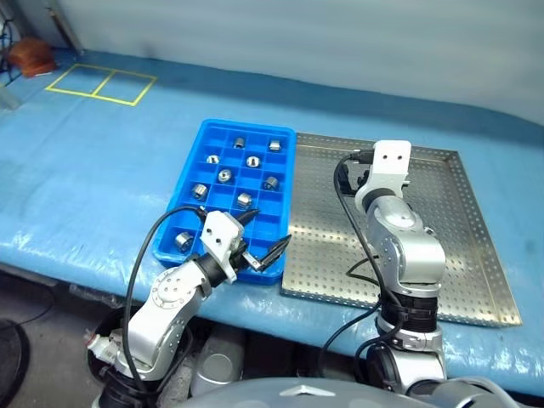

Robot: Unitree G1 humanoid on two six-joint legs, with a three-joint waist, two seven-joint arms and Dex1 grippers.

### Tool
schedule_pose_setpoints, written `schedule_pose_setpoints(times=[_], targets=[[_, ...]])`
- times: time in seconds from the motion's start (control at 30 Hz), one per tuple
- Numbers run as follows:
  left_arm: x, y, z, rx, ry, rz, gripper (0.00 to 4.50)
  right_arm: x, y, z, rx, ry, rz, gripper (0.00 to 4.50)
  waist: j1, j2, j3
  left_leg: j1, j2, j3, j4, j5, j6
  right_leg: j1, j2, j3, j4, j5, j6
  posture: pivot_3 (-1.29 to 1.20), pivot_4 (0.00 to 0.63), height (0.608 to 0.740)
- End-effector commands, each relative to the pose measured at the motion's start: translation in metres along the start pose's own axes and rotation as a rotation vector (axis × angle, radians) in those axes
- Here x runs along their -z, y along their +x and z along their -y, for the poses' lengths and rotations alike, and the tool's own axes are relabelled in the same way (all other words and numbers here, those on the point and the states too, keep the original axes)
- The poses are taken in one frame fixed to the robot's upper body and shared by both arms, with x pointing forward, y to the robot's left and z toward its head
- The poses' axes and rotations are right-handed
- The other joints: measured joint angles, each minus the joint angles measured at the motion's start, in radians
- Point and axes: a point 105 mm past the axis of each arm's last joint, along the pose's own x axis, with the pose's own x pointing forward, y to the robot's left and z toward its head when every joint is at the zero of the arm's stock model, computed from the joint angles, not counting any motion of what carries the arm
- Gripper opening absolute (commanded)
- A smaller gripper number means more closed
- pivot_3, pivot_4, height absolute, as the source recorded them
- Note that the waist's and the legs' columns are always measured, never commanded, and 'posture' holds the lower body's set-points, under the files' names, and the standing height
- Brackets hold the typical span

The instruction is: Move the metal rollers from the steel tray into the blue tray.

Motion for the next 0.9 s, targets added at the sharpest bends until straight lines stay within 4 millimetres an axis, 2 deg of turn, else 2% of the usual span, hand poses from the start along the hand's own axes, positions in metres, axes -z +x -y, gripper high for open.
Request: schedule_pose_setpoints(times=[0.03,0.2,0.33,0.67,0.9], targets=[[-0.004,0.006,0.008,0.046,0.015,0.018,4.50,0.006,-0.002,0.014,0.112,-0.003,-0.005,4.41,-0.037,0.000,0.000,0.000,0.000,0.000,0.000,0.000,0.000,0.000,0.000,0.000,0.000,0.000,0.000,0.17,0.150,0.740],[-0.002,0.009,0.010,0.071,0.015,0.012,4.50,0.025,-0.003,0.031,0.267,-0.020,-0.039,4.41,-0.110,0.000,0.000,0.004,0.000,0.000,0.000,0.000,0.001,0.004,0.000,0.002,0.001,0.000,0.000,0.16,0.150,0.740],[-0.001,0.011,0.011,0.081,0.010,0.009,4.50,0.038,-0.002,0.037,0.322,0.033,-0.073,4.41,-0.139,0.001,0.000,0.014,0.000,0.000,-0.002,0.000,0.001,0.012,0.001,0.003,0.001,-0.001,0.000,0.16,0.150,0.740],[0.001,0.012,0.013,0.094,0.003,0.006,4.50,0.060,0.011,0.035,0.315,0.204,-0.145,4.41,-0.147,0.001,0.000,0.017,0.000,-0.002,-0.001,0.001,0.001,0.014,0.000,0.005,0.001,0.000,0.000,0.17,0.150,0.740],[0.001,0.012,0.013,0.089,-0.001,0.008,4.50,0.064,0.024,0.030,0.336,0.218,-0.152,4.41,-0.147,0.001,0.000,0.017,0.000,-0.001,-0.002,0.001,0.001,0.014,0.000,0.005,0.001,0.000,0.000,0.19,0.150,0.740]])
